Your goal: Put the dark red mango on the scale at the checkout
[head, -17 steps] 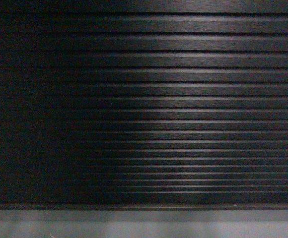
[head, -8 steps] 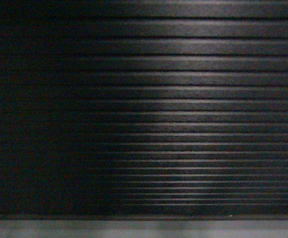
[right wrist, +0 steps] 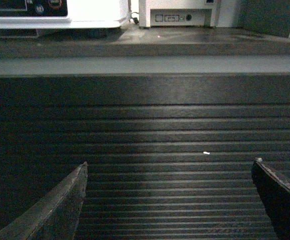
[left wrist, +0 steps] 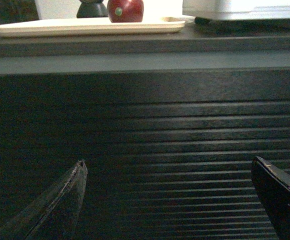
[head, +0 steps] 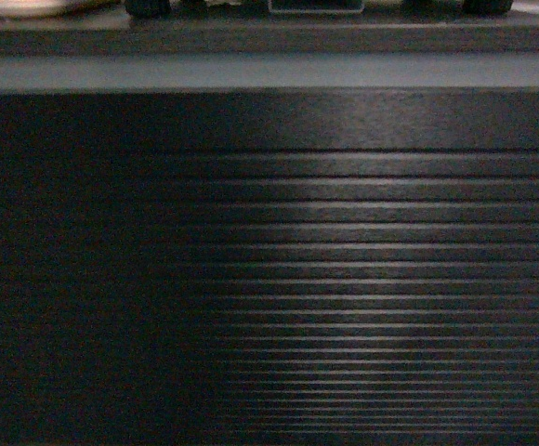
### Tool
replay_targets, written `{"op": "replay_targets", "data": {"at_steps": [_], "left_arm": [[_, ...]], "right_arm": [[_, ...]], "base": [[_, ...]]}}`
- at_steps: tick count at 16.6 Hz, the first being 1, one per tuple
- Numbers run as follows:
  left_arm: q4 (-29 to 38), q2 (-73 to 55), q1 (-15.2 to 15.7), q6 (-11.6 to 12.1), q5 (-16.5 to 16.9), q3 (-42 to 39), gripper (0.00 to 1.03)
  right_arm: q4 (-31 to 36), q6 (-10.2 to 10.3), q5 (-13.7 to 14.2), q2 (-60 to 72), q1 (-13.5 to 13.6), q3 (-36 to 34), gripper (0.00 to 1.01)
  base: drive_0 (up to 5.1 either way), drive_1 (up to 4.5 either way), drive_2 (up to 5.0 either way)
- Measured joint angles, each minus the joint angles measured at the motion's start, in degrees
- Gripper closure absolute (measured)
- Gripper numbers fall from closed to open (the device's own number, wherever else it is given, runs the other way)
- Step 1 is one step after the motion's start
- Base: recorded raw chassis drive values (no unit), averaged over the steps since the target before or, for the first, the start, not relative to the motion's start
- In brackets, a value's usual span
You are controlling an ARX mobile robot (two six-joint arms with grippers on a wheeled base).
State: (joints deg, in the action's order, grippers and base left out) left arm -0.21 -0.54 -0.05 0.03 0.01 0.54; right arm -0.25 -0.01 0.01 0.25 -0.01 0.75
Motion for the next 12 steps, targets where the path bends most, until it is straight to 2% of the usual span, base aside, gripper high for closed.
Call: {"op": "replay_targets", "data": {"at_steps": [12], "left_arm": [[0.0,0.0,0.0,0.0,0.0,0.0,0.05]], "right_arm": [[0.0,0.0,0.0,0.0,0.0,0.0,0.03]], "base": [[0.0,0.0,0.0]]}}
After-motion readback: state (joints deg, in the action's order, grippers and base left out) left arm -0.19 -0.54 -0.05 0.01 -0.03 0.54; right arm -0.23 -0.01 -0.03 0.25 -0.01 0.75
